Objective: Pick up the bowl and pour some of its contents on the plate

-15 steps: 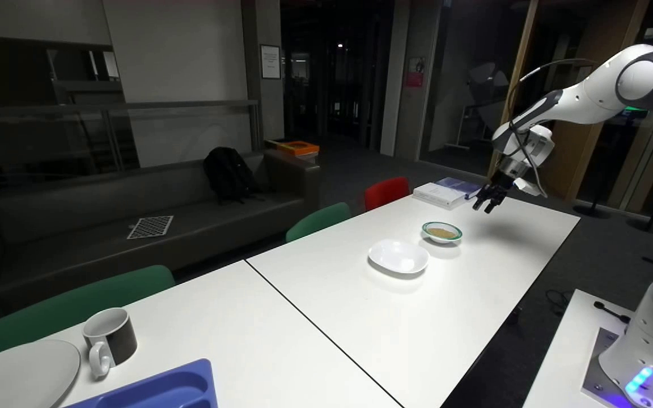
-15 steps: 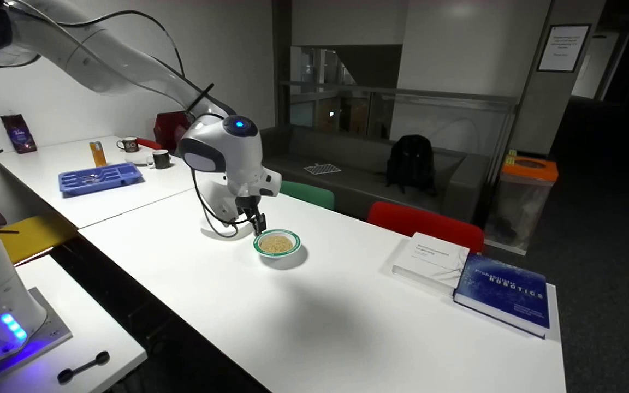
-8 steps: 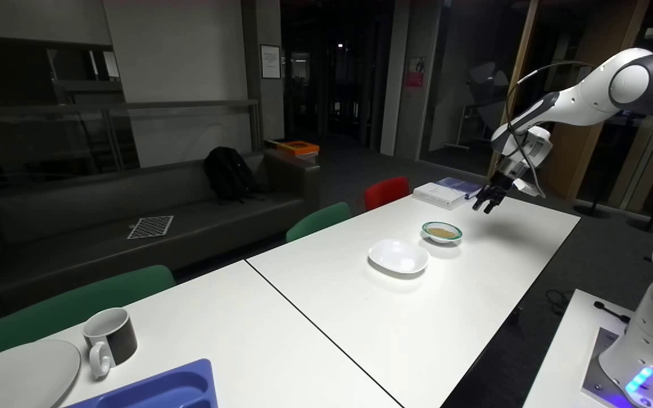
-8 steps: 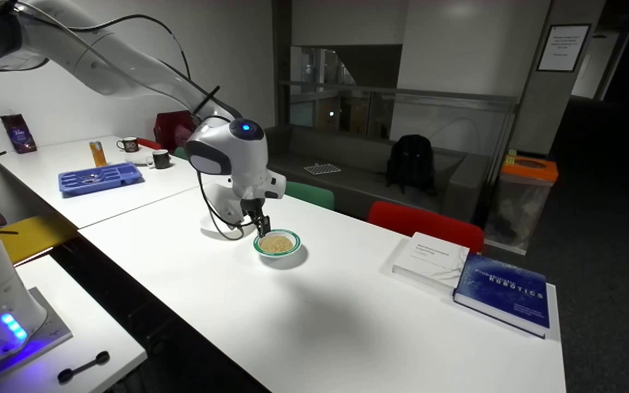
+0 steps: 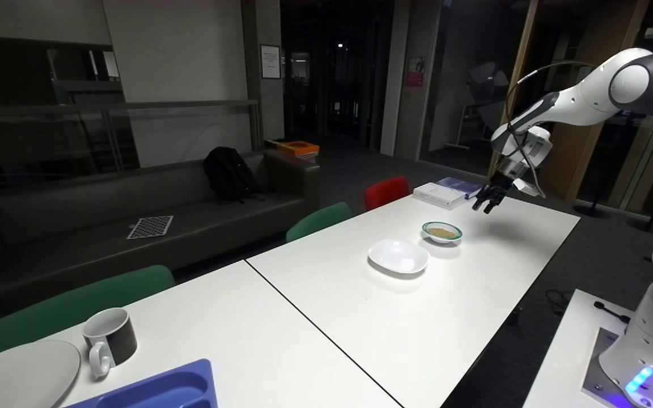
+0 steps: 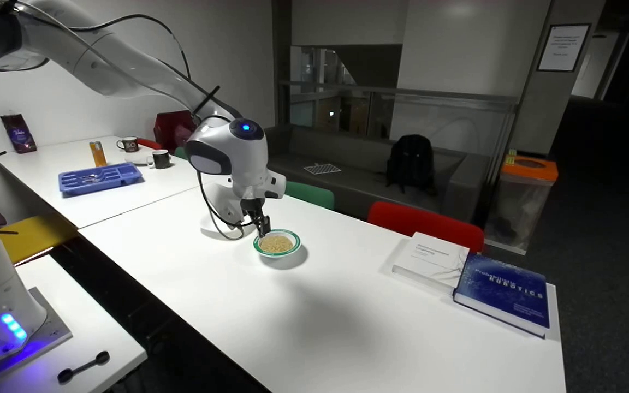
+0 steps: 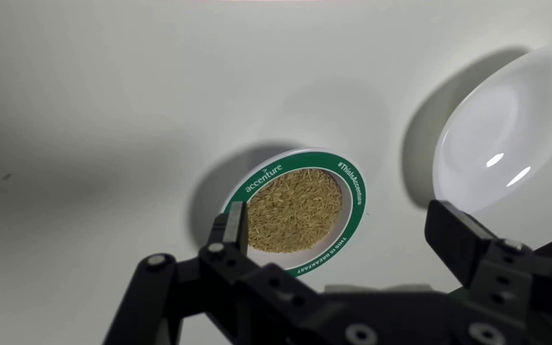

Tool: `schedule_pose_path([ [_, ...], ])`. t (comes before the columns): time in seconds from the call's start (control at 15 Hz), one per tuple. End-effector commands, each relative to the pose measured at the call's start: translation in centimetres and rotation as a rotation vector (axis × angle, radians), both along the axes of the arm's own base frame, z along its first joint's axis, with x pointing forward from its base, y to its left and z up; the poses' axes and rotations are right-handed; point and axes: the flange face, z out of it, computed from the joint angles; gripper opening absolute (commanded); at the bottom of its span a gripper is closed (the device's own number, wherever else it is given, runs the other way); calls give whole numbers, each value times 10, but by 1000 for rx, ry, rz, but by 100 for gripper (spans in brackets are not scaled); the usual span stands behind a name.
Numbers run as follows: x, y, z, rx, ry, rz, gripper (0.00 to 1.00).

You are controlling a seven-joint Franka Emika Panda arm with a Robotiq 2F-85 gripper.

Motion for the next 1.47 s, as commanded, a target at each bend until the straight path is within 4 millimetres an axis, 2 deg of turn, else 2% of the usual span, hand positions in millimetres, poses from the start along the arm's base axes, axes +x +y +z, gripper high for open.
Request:
schedule_pose_path([
  [0.0,0,0,1,0,1,0,100],
  [0.67,0,0,1,0,0,0,100],
  [0.93,12,-5,-7,19,12,10,100],
  [1.4,39,-36,-26,85,-23,-76,100],
])
